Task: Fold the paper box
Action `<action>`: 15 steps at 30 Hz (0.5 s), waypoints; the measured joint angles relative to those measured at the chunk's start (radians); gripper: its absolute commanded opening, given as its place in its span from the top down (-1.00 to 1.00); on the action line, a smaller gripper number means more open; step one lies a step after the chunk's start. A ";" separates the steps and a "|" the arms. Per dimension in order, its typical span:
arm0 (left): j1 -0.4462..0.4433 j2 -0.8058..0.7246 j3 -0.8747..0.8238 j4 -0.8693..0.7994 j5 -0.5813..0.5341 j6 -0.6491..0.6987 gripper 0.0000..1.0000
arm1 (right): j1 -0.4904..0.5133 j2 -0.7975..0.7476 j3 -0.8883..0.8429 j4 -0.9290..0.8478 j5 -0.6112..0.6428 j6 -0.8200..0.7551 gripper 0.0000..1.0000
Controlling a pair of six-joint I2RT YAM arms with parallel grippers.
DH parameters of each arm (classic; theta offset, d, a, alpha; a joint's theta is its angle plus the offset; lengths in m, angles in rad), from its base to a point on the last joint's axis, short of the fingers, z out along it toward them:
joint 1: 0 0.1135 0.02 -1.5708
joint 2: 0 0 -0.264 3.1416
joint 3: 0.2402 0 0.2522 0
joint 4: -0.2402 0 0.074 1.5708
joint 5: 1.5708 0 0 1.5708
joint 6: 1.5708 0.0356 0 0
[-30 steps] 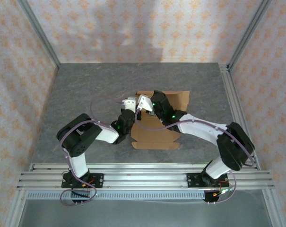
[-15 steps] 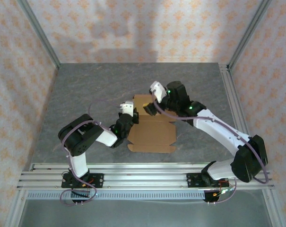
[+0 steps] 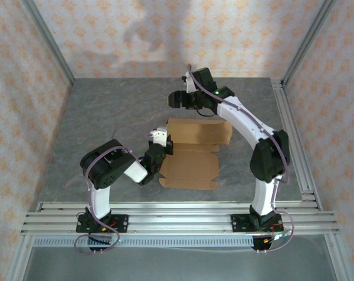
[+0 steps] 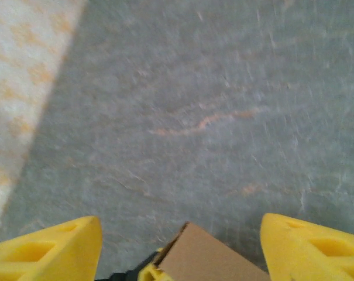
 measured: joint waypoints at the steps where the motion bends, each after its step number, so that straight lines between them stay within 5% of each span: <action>1: 0.000 0.001 0.000 0.002 0.001 0.003 1.00 | -0.002 0.031 0.020 -0.032 -0.010 0.004 -0.32; 15: -0.014 0.053 0.022 0.064 0.000 0.006 1.00 | -0.008 0.112 0.016 -0.145 -0.110 -0.068 -0.11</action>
